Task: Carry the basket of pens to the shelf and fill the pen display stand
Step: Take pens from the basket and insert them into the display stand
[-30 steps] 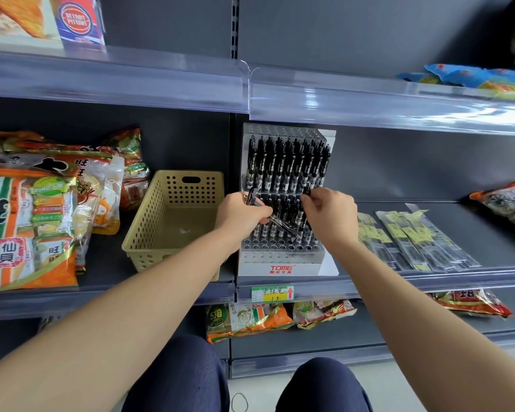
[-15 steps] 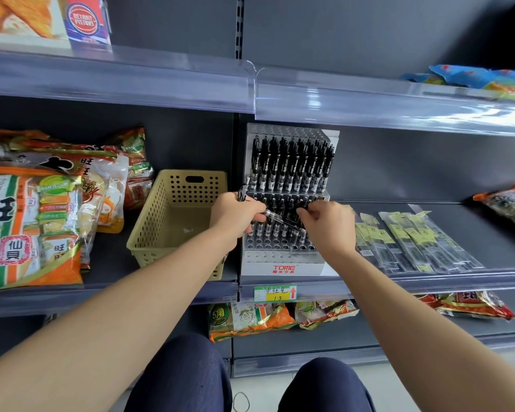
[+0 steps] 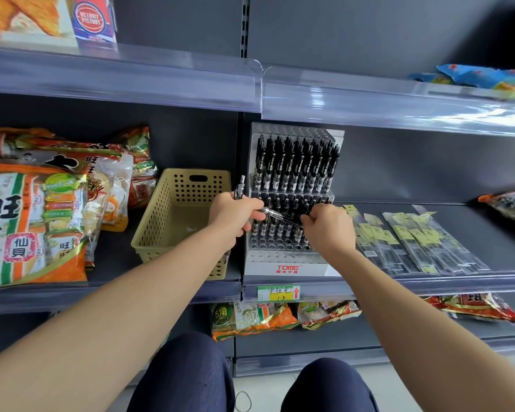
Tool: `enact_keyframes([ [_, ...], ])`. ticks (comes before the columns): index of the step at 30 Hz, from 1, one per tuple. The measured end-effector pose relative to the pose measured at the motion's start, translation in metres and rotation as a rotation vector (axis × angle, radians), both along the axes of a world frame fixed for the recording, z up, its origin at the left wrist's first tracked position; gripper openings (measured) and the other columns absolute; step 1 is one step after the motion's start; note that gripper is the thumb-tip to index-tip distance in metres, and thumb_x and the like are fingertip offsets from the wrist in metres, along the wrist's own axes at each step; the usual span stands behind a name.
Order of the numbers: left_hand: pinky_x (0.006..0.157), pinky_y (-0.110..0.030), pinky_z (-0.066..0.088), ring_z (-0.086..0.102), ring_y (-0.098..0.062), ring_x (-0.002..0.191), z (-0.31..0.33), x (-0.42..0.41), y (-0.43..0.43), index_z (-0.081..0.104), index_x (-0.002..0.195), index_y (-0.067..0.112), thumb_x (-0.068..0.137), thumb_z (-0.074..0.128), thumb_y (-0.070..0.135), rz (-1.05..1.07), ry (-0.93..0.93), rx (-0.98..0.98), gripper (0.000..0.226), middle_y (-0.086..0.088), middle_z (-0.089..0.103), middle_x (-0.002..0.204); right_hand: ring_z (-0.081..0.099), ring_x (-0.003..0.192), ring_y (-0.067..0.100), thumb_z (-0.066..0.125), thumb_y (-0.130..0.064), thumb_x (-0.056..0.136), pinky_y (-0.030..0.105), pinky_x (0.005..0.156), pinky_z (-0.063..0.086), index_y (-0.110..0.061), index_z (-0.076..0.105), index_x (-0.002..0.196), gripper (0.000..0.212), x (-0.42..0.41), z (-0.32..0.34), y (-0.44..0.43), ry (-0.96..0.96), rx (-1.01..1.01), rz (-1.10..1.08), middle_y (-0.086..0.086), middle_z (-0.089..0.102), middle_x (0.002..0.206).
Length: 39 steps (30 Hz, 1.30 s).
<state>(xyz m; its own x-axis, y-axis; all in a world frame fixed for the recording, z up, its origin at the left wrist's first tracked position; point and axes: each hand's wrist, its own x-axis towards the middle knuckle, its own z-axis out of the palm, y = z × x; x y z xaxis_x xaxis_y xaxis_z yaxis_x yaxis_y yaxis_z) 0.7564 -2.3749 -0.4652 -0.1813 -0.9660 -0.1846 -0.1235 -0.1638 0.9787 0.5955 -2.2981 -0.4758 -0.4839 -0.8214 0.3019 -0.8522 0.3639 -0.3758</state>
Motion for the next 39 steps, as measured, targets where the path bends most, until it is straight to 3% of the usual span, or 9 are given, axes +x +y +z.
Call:
enact_keyframes([
  [12, 0.033, -0.017, 0.027, 0.041, -0.009, 0.038, -0.002, 0.005, 0.0, 0.056, 0.117, -0.002, 0.082, 0.069, 0.018, 0.03, 0.078, 0.078, 0.042, -0.007, 0.074, 0.071, 0.05, 0.051, 0.022, 0.062, -0.03, 0.09, 0.023, 0.049, 0.041, -0.015, 0.044, 0.054, 0.043, 0.001, 0.001, 0.006, -0.112, -0.028, -0.023, 0.003, 0.051, 0.051],
  [15, 0.034, -0.018, 0.026, 0.04, -0.009, 0.038, -0.002, 0.007, 0.001, 0.053, 0.12, -0.001, 0.081, 0.066, 0.015, 0.077, 0.116, 0.083, 0.044, -0.007, 0.074, 0.069, 0.05, 0.045, 0.017, 0.06, -0.022, 0.086, 0.028, 0.048, 0.051, -0.009, 0.058, 0.057, 0.032, 0.003, 0.002, 0.009, -0.374, -0.078, -0.046, 0.003, 0.06, 0.051],
  [19, 0.034, -0.017, 0.024, 0.038, -0.01, 0.04, 0.005, 0.005, 0.008, 0.057, 0.104, 0.002, 0.084, 0.063, 0.012, 0.023, 0.181, 0.095, 0.023, -0.009, 0.073, 0.075, 0.06, 0.05, 0.02, 0.052, -0.019, 0.091, 0.024, 0.043, 0.045, -0.004, 0.066, 0.09, 0.021, 0.018, 0.014, 0.013, -1.023, -0.286, 0.017, 0.013, 0.072, 0.074],
  [24, 0.033, -0.015, 0.023, 0.039, -0.01, 0.041, 0.006, 0.005, 0.013, 0.059, 0.089, 0.007, 0.085, 0.064, 0.01, -0.049, 0.203, 0.062, 0.007, -0.008, 0.071, 0.075, 0.066, 0.062, 0.014, 0.068, -0.024, 0.088, 0.02, 0.049, 0.05, -0.01, 0.067, 0.09, 0.015, 0.022, 0.027, 0.012, -1.161, -0.461, 0.068, 0.007, 0.072, 0.082],
  [27, 0.036, -0.016, 0.025, 0.04, -0.008, 0.043, 0.005, 0.005, 0.014, 0.064, 0.087, 0.008, 0.083, 0.067, 0.008, -0.062, 0.191, 0.026, 0.006, -0.007, 0.072, 0.08, 0.067, 0.067, 0.014, 0.071, -0.026, 0.085, 0.022, 0.051, 0.052, -0.006, 0.063, 0.103, 0.028, 0.021, 0.035, 0.01, -1.305, -0.467, 0.115, 0.007, 0.07, 0.084],
  [32, 0.036, -0.018, 0.028, 0.044, -0.007, 0.046, 0.0, 0.002, 0.014, 0.067, 0.092, 0.008, 0.08, 0.073, 0.01, -0.1, 0.163, -0.002, 0.014, -0.01, 0.067, 0.088, 0.064, 0.068, 0.017, 0.067, -0.022, 0.088, 0.023, 0.057, 0.057, -0.012, 0.053, 0.109, 0.027, 0.023, 0.042, 0.005, -1.249, -0.535, 0.105, 0.01, 0.065, 0.084],
  [34, 0.037, -0.019, 0.032, 0.048, -0.01, 0.049, 0.0, 0.001, 0.012, 0.064, 0.105, 0.007, 0.079, 0.075, 0.026, -0.075, 0.128, -0.007, 0.034, -0.009, 0.064, 0.09, 0.063, 0.065, 0.016, 0.062, -0.021, 0.093, 0.024, 0.06, 0.058, -0.008, 0.057, 0.106, 0.019, 0.021, 0.044, 0.004, -1.177, -0.548, 0.121, 0.009, 0.064, 0.079],
  [37, 0.063, -0.034, 0.056, 0.066, -0.026, 0.086, 0.0, 0.0, 0.008, 0.05, 0.129, 0.01, 0.073, 0.067, 0.056, 0.06, 0.042, 0.053, 0.075, -0.012, 0.059, 0.12, 0.063, 0.063, 0.021, 0.055, -0.022, 0.096, 0.033, 0.064, 0.058, 0.0, 0.063, 0.095, 0.024, 0.017, 0.041, 0.004, -0.692, -0.488, 0.106, 0.01, 0.066, 0.076],
  [39, 0.058, -0.028, 0.047, 0.058, -0.022, 0.075, 0.002, -0.001, 0.007, 0.052, 0.115, 0.01, 0.079, 0.057, 0.052, 0.085, 0.059, 0.059, 0.056, -0.011, 0.056, 0.105, 0.055, 0.06, 0.028, 0.055, -0.024, 0.095, 0.037, 0.058, 0.05, 0.0, 0.061, 0.085, 0.027, 0.017, 0.037, 0.007, -0.294, -0.433, 0.122, 0.008, 0.062, 0.068],
])
